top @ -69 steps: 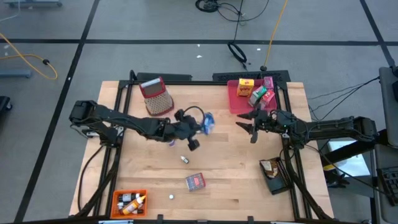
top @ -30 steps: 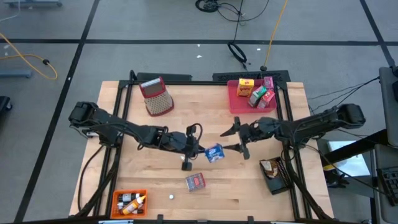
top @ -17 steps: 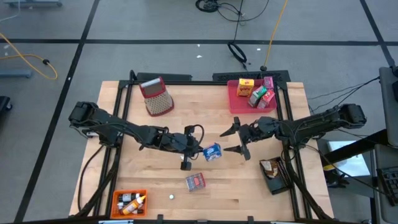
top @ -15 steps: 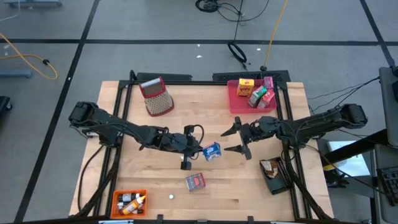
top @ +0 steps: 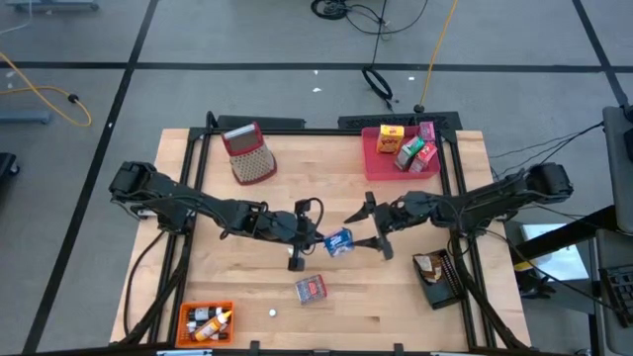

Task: Pick & Place Kitchen Items
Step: Put the blue cereal box into the pink bin, then put the violet seasoning bottle into the black bin

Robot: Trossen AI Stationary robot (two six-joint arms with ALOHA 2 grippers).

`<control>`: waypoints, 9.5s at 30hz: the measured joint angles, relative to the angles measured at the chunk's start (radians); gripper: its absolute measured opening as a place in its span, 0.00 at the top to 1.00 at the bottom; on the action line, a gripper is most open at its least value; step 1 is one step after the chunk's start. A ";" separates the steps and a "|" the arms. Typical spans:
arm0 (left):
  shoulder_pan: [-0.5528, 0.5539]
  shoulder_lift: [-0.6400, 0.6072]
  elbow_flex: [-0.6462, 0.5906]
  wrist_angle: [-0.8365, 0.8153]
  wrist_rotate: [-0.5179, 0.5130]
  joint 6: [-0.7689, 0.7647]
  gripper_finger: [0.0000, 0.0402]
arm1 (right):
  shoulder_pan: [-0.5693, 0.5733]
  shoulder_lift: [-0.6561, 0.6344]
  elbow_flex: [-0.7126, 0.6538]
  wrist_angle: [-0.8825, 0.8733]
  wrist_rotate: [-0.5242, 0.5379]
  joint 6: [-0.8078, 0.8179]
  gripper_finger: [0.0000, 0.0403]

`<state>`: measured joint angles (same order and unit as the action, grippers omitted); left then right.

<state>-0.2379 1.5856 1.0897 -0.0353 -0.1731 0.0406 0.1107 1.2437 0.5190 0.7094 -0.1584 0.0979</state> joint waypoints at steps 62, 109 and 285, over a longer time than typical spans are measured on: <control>-0.015 -0.114 -0.001 -0.382 -0.239 -0.385 0.95 | -0.140 -0.243 0.051 -0.305 0.679 -0.198 0.99; -0.018 -0.114 0.000 -0.327 -0.256 -0.357 0.95 | -0.559 0.148 -0.306 0.555 0.730 -0.081 0.89; -0.003 0.067 0.152 -0.139 0.043 -0.332 0.53 | 0.236 0.001 -0.015 -0.023 0.341 0.152 0.48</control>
<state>-0.2409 1.6528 1.2413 -0.1739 -0.1298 -0.2909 0.3470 1.2444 0.5043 0.6867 0.1822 0.2501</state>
